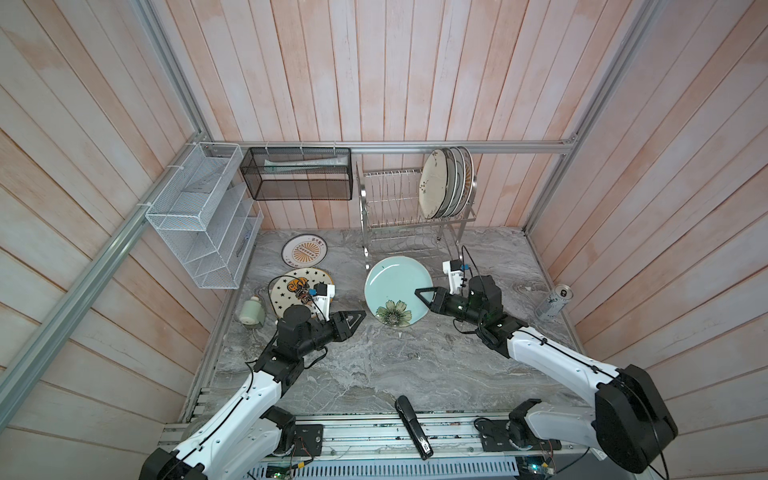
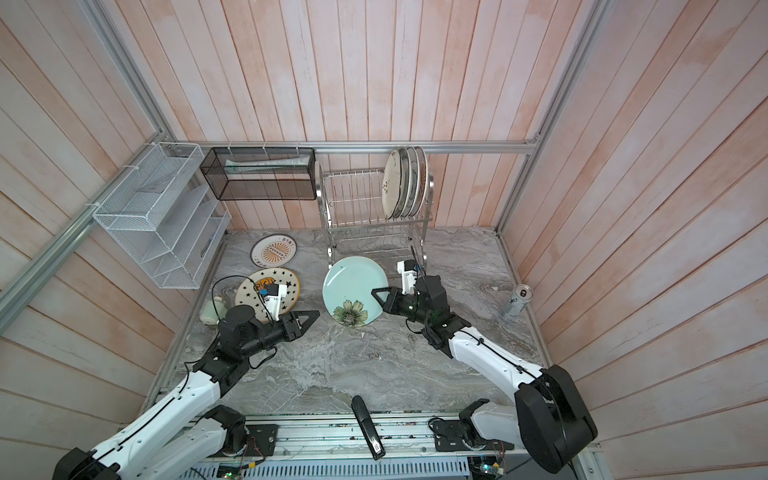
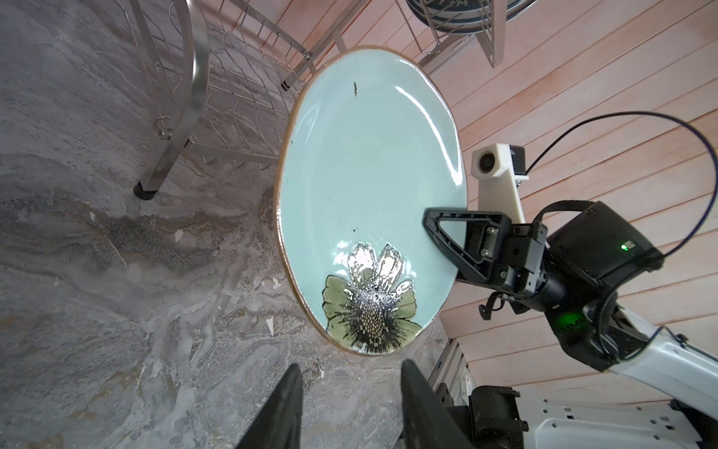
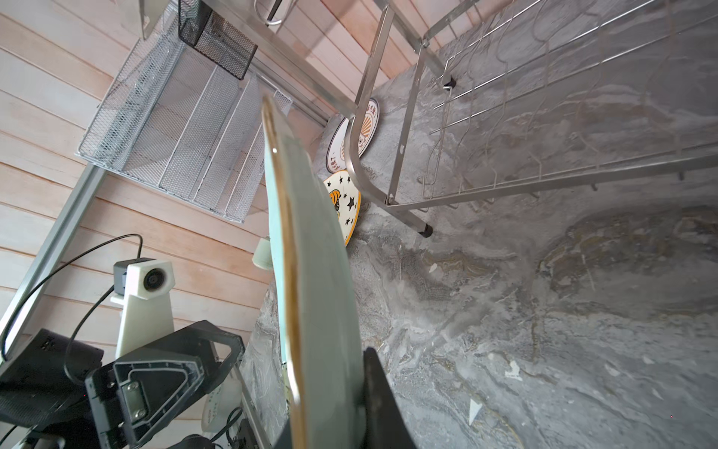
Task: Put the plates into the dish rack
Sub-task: 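Lift the upright sunflower plate with the right gripper toward the dish rack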
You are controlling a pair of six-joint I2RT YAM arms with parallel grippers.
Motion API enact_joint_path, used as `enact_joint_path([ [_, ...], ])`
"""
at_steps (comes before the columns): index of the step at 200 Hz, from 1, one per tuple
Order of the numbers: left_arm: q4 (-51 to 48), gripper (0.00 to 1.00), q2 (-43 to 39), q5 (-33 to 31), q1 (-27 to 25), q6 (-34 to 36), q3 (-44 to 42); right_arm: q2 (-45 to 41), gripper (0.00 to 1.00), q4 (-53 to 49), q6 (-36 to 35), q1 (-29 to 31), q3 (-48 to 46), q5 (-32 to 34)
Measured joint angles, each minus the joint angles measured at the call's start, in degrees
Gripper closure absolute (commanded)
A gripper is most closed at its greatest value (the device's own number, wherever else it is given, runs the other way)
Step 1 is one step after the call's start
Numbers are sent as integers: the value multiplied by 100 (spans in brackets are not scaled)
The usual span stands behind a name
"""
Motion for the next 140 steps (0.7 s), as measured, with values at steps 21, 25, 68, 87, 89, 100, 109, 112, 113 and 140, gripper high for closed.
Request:
enact_joint_path([
  [21, -2, 57, -31, 4, 0, 37, 0, -190, 100, -221, -76, -122, 192, 13],
  [25, -4, 57, -31, 2, 0, 42, 0, -221, 100, -254, -92, -149, 247, 11],
  [68, -20, 57, -28, 4, 0, 74, 0, -540, 100, -369, -149, -404, 756, -15],
  [87, -20, 57, -28, 2, 0, 76, 0, -634, 100, -428, -192, -496, 970, -87],
  [89, -20, 57, -28, 2, 0, 74, 0, -640, 100, -437, -203, -507, 999, -96],
  [100, -22, 57, -28, 4, 0, 76, 0, -645, 100, -505, -236, -555, 1154, -131],
  [109, -20, 57, -28, 4, 0, 74, 0, -636, 100, -577, -269, -603, 1305, -160],
  [112, -20, 57, -28, 2, 0, 74, 0, -632, 100, -599, -271, -619, 1353, -164],
  [113, -20, 57, -28, 2, 0, 74, 0, -629, 100, -601, -273, -623, 1364, -166],
  [140, 4, 57, -28, 9, 0, 52, 0, -437, 100, -680, -343, -758, 1967, -181],
])
